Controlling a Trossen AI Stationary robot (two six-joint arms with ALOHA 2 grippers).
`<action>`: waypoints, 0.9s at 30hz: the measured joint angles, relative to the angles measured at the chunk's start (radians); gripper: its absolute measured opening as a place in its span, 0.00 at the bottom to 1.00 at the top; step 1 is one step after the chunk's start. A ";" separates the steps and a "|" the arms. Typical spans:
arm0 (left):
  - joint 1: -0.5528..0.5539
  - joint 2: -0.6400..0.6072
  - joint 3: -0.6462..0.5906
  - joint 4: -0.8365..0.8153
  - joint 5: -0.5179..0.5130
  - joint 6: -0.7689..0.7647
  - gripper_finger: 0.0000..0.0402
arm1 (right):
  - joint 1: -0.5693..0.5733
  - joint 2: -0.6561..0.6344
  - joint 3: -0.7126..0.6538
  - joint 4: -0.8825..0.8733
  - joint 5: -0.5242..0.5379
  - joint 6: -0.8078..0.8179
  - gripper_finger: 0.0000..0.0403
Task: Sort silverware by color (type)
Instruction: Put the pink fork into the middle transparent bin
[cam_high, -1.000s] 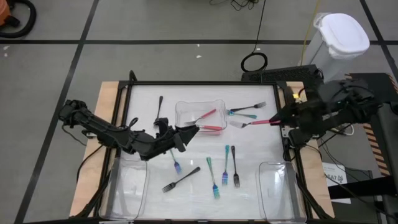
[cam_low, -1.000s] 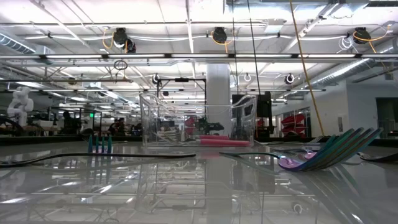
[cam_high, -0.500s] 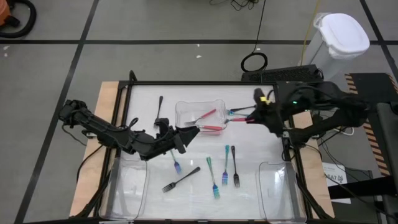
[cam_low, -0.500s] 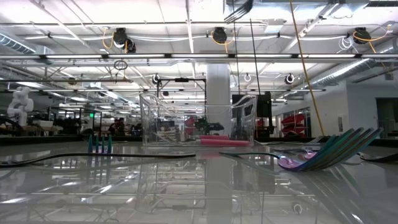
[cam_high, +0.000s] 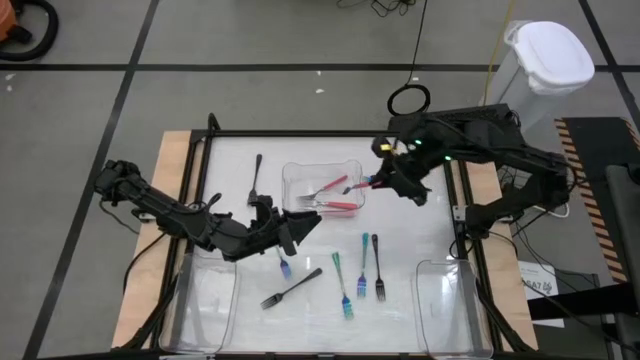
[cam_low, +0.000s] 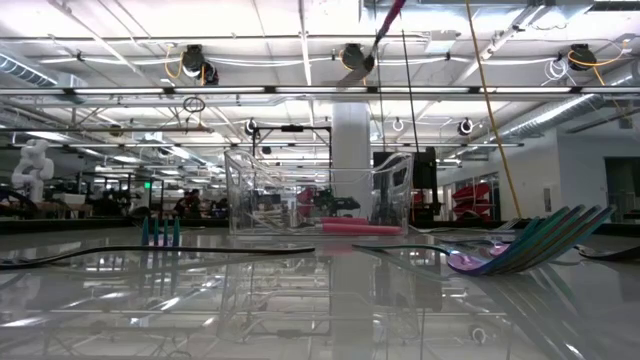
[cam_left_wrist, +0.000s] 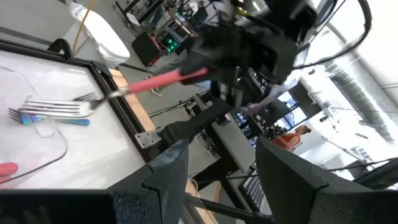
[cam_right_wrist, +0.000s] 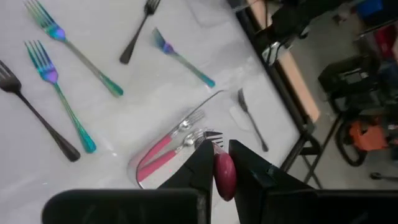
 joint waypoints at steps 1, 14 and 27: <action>0.000 0.000 0.000 -0.002 0.000 0.000 0.46 | -0.014 0.018 0.000 0.004 -0.015 -0.006 0.07; 0.000 0.000 0.000 -0.001 0.003 -0.002 0.46 | -0.112 0.226 0.000 0.087 -0.102 -0.020 0.07; 0.000 0.000 0.000 -0.002 0.003 -0.002 0.46 | -0.119 0.382 0.000 0.225 -0.097 0.085 0.07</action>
